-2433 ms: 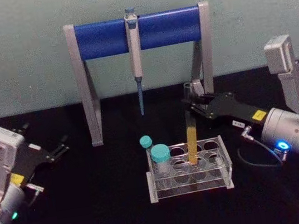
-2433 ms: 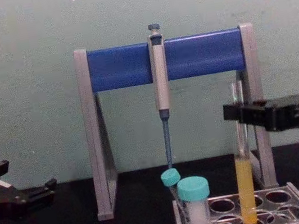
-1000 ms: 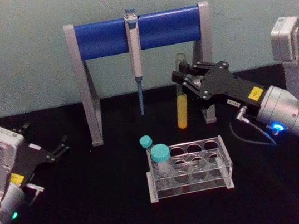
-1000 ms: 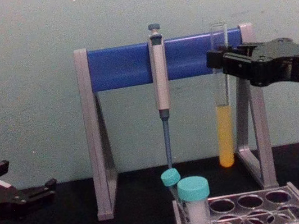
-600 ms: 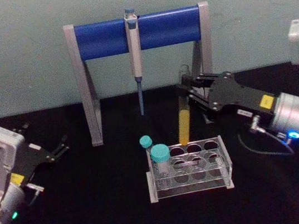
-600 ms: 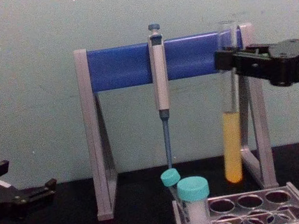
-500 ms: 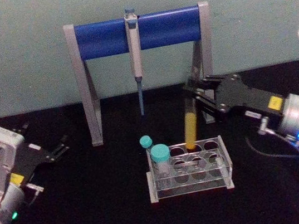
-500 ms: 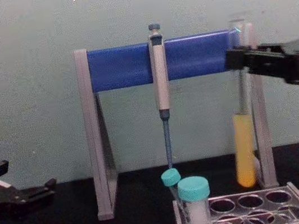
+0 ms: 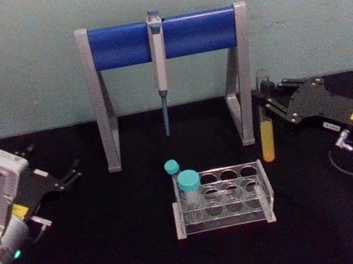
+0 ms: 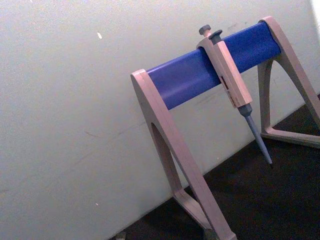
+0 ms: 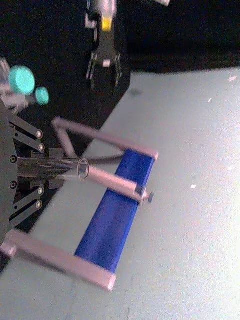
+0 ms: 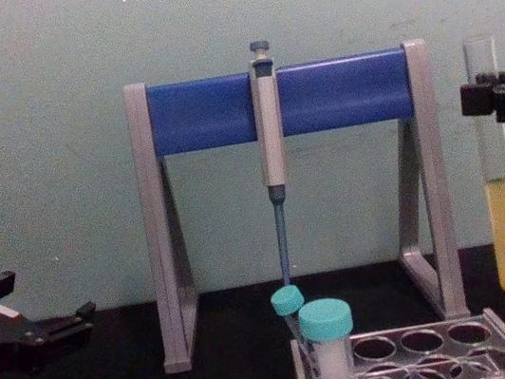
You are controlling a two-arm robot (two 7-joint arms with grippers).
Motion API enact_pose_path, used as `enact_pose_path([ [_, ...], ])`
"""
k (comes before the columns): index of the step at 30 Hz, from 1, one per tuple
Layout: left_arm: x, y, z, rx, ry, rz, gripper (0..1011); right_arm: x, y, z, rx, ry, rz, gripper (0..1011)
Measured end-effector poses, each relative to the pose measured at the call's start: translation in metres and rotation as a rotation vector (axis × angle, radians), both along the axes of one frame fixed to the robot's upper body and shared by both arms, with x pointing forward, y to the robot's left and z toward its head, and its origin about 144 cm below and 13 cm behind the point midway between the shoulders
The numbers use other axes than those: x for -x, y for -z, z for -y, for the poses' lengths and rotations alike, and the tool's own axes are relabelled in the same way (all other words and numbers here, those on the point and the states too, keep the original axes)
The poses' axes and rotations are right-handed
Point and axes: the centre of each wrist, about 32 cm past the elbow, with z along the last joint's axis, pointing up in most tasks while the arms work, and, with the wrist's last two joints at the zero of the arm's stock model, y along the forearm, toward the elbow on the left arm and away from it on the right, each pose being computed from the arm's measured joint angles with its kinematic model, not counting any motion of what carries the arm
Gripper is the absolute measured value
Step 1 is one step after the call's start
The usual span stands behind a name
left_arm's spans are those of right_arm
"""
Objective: Pick up the test tube from the test tube rack, shake it, then place it back into the test tube rack.
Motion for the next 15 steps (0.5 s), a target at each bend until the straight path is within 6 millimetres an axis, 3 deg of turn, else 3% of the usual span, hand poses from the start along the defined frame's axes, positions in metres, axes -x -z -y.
enact_pose_path([
  [15, 0.000, 0.000, 0.000, 0.000, 0.000, 0.000, 1001, -0.041, 0.007, -0.030, -0.016, 0.024, 0.041, 229],
])
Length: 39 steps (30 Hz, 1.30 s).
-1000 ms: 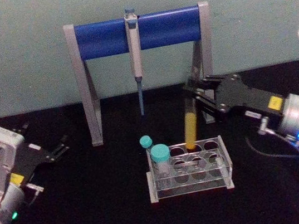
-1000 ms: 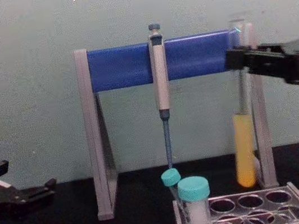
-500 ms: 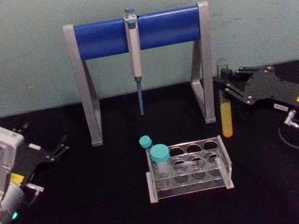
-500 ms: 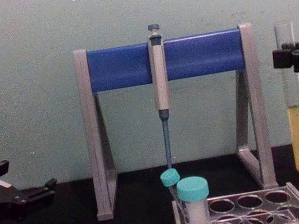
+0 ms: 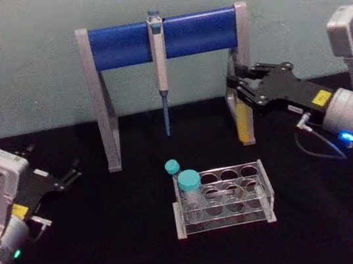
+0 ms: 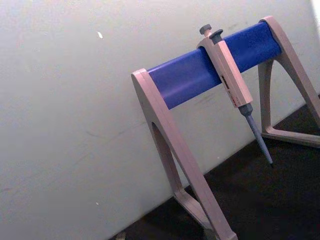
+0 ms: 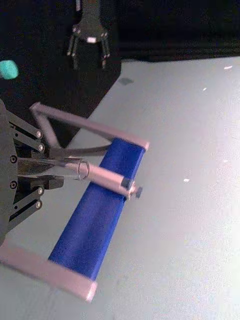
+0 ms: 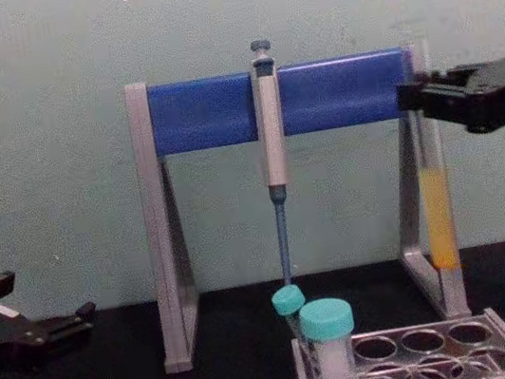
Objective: Pick up the test tube from the test tube rack, shake it, then place it back into the test tube rack.
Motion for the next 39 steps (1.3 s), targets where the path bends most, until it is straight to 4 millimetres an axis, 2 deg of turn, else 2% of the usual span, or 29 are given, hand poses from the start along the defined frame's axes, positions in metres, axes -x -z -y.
enact_pose_path([
  [5, 0.000, 0.000, 0.000, 0.000, 0.000, 0.000, 1001, -0.007, 0.003, -0.009, -0.045, -0.060, -0.012, 229],
  [10, 0.000, 0.000, 0.000, 0.000, 0.000, 0.000, 1001, -0.007, 0.004, -0.009, -0.095, -0.132, -0.039, 229],
  [21, 0.000, 0.000, 0.000, 0.000, 0.000, 0.000, 1001, 0.012, 0.001, 0.008, -0.185, -0.279, -0.102, 229],
  [29, 0.000, 0.000, 0.000, 0.000, 0.000, 0.000, 1001, 0.034, -0.005, 0.029, -0.097, -0.294, -0.138, 229],
  [39, 0.000, 0.000, 0.000, 0.000, 0.000, 0.000, 1001, 0.044, -0.018, 0.043, 0.039, -0.193, -0.112, 229],
])
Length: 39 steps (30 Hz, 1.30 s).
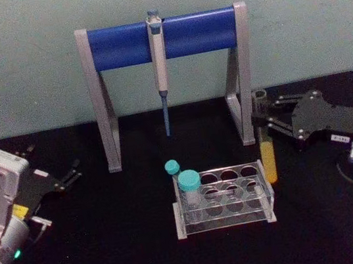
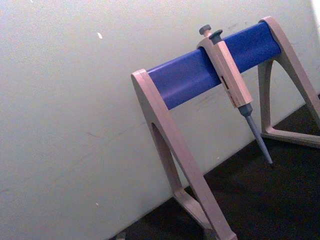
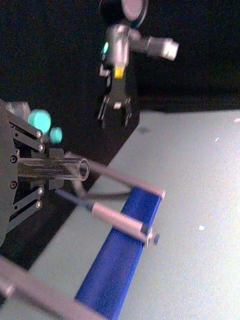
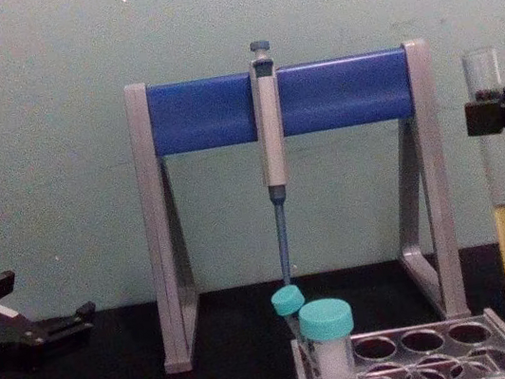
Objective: Pick up the test tube from the test tube rack, shake it, then place it back into the test tube rack.
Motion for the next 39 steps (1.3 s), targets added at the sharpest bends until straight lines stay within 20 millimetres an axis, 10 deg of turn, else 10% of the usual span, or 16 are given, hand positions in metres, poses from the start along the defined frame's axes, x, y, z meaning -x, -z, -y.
enact_pose_path([
  [20, 0.000, 0.000, 0.000, 0.000, 0.000, 0.000, 1001, -0.040, 0.008, -0.029, 0.001, 0.157, 0.082, 229],
  [39, 0.000, 0.000, 0.000, 0.000, 0.000, 0.000, 1001, -0.043, 0.016, -0.040, -0.184, -0.075, -0.002, 229],
])
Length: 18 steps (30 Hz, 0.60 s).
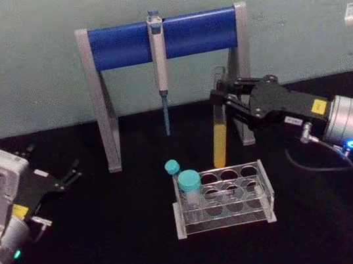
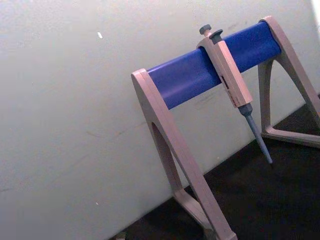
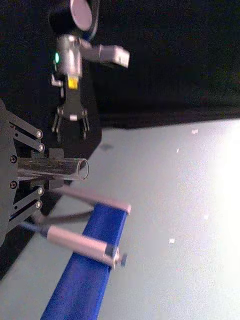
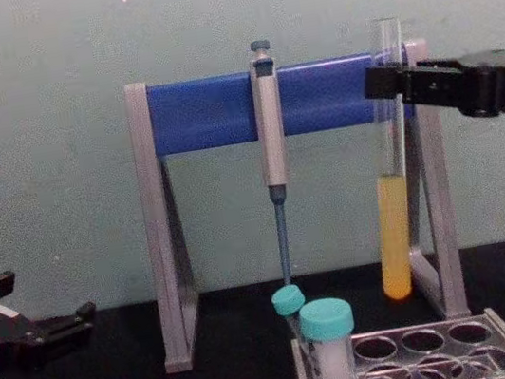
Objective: Pick up the test tube from the test tube rack, shake it, then place it back into the test tube rack.
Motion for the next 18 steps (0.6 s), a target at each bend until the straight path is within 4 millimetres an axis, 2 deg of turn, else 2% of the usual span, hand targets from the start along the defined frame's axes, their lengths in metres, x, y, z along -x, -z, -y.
enact_pose_path([
  [8, 0.000, 0.000, 0.000, 0.000, 0.000, 0.000, 1001, 0.012, 0.000, 0.010, 0.022, -0.042, -0.003, 229],
  [18, 0.000, 0.000, 0.000, 0.000, 0.000, 0.000, 1001, 0.022, -0.003, 0.030, 0.063, 0.033, 0.022, 229],
])
